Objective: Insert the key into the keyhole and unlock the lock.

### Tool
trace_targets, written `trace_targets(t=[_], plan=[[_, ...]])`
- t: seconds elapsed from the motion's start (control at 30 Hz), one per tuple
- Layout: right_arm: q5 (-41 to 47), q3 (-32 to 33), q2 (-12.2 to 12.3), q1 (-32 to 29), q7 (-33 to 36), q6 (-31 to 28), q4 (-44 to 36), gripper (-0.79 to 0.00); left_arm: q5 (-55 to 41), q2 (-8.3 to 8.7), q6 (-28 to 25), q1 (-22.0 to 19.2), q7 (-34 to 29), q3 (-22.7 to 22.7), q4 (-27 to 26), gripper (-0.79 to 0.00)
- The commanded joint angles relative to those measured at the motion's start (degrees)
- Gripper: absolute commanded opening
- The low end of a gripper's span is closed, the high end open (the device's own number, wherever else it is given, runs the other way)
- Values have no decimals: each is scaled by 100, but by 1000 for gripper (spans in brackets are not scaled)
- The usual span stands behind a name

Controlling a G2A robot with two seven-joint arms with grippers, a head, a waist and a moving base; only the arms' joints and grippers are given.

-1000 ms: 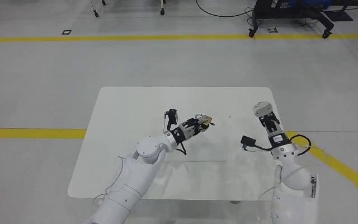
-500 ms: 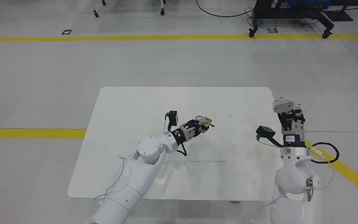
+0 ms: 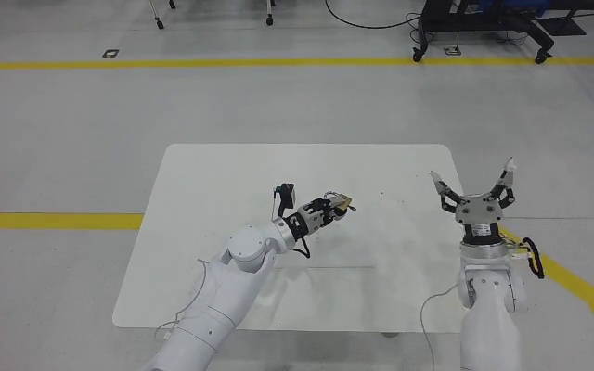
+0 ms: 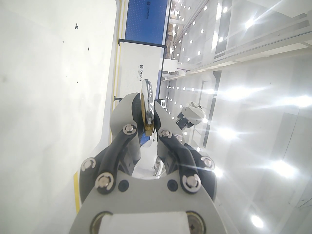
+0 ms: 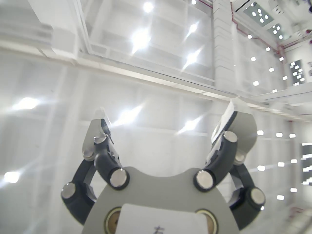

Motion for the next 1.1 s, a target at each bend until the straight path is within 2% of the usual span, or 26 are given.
trace_targets(t=[0.0,0.1,0.17,0.4,0.53,0.6,0.9,1.03,1.07], plan=[[-1218,12,54,118,293,-955,40,0,0,0,0,0,0,0,0,-785],[-3120,-4,143,383,737,-2825,382,0,0,0,0,0,0,0,0,-785],[-4106,-69,196,599,882,-3605,798,0,0,0,0,0,0,0,0,-785],[-5728,-329,325,984,944,-4546,1618,0,0,0,0,0,0,0,0,-785],[-6765,-201,410,1096,522,-5312,1866,0,0,0,0,0,0,0,0,-785],[-6725,-197,415,1130,256,-5422,1970,0,0,0,0,0,0,0,0,-785],[-6789,-206,416,1119,245,-5405,1949,0,0,0,0,0,0,0,0,-785],[-9140,-119,442,977,-674,-5687,1395,0,115,8,41,72,111,29,-78,-785],[-10280,-38,450,909,-1131,-5716,1053,0,137,12,58,94,143,30,-108,-785]])
